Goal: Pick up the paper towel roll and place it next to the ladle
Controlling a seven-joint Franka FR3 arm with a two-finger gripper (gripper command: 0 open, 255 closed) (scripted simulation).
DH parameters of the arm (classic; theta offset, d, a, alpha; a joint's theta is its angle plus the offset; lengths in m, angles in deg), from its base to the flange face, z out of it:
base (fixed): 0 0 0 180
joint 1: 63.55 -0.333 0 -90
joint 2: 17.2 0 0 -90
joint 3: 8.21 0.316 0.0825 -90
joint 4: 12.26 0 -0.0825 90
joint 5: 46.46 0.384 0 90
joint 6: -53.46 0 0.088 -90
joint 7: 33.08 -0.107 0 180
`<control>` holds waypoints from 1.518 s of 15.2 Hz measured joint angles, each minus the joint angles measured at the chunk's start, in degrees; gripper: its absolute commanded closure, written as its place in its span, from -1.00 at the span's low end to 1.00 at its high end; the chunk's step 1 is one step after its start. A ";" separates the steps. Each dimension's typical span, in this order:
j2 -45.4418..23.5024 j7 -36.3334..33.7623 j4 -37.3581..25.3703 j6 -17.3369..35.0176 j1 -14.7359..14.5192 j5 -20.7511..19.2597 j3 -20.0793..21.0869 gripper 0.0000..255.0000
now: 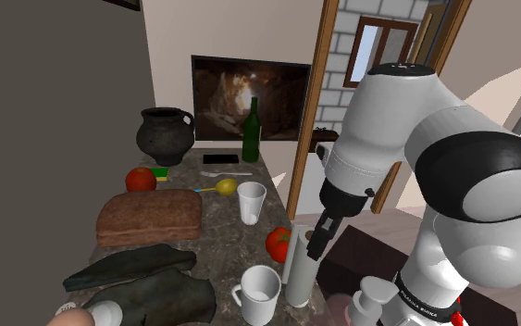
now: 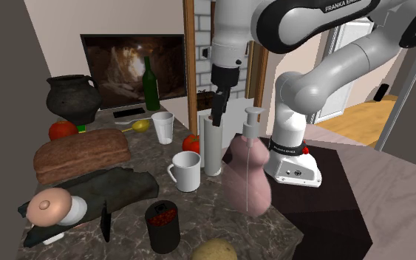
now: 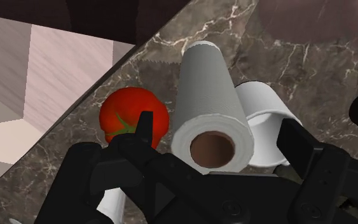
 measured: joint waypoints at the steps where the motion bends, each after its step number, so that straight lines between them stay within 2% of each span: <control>1: -0.43 -0.05 0.64 1.05 -0.06 0.31 0.39 -1.00; 4: -0.89 0.04 2.17 3.00 -0.23 0.84 0.91 -1.00; 9: -1.08 0.05 2.36 3.40 -0.22 0.92 1.02 -1.00; 10: -1.08 0.05 2.36 3.40 -0.22 0.92 1.02 1.00; 20: -1.06 0.06 2.33 3.42 -0.23 0.95 1.01 1.00; 23: -0.66 0.20 0.90 1.60 0.13 0.27 0.32 1.00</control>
